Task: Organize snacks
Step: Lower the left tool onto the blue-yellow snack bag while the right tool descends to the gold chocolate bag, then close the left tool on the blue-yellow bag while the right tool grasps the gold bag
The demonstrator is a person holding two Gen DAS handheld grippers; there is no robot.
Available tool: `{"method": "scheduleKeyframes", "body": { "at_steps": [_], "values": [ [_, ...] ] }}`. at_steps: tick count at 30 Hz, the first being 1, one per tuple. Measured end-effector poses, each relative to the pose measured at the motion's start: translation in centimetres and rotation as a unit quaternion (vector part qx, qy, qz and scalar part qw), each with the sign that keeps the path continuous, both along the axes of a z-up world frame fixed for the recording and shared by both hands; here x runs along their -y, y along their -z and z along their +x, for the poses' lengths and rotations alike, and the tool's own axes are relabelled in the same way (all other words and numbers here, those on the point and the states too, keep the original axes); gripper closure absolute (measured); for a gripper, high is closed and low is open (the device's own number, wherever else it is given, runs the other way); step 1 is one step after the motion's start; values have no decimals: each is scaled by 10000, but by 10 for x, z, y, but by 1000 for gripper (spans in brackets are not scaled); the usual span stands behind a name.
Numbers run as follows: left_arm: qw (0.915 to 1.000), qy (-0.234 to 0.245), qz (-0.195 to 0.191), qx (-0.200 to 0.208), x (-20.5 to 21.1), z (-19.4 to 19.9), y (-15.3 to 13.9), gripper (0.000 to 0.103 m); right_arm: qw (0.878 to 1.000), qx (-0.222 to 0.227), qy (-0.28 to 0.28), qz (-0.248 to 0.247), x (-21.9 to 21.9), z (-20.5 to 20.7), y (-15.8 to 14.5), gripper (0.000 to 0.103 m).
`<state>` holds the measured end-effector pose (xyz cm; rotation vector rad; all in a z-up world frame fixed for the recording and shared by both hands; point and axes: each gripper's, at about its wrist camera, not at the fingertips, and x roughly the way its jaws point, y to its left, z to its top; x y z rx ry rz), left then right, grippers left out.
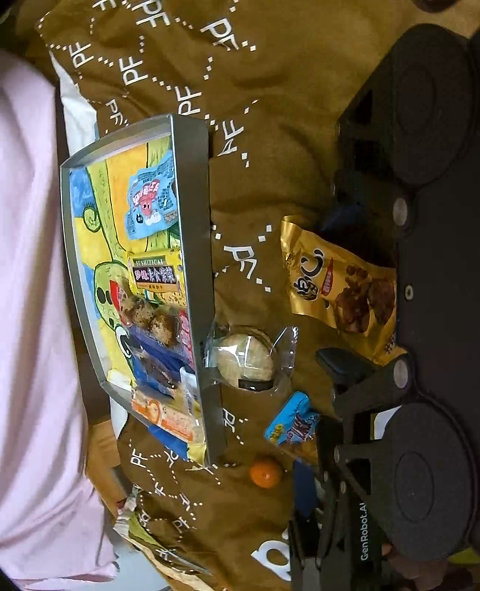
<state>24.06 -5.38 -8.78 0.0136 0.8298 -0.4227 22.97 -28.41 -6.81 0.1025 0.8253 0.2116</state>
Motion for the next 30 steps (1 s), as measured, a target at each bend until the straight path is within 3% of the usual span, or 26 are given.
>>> {"method": "scheduleKeyframes", "body": {
  "at_steps": [3, 5, 6, 9, 13, 19, 22, 26, 30],
  "values": [
    [9999, 151, -64, -3, 1, 1, 1, 18, 9999, 50, -102, -117, -5, 1, 2, 26],
    [9997, 243, 43, 25, 5, 0, 2, 16, 9994, 130, -153, -292, -10, 1, 4, 28],
    [9996, 258, 98, 53, 6, -1, 3, 16, 9990, 158, -158, -387, -12, 0, 4, 34],
    [9991, 256, 295, 132, 9, -3, 3, 27, 9976, 196, -138, -646, -15, -2, 4, 46],
    [9987, 196, 434, 172, 10, -4, 2, 40, 9973, 157, -104, -705, -16, -2, 3, 51],
    [9995, 25, 295, 134, 4, -4, -1, 47, 9955, 188, -165, -910, -24, -9, 2, 57],
    [9998, -61, 105, 135, -1, -4, -2, 46, 9964, 181, -169, -813, -23, -10, 2, 56],
    [9995, -10, 157, 277, -1, -2, -2, 28, 9982, 159, -139, -570, -18, -8, 2, 56],
    [9993, 8, 229, 312, 4, 7, 0, 26, 9986, 145, -111, -496, -16, -7, 1, 54]
  ]
}}
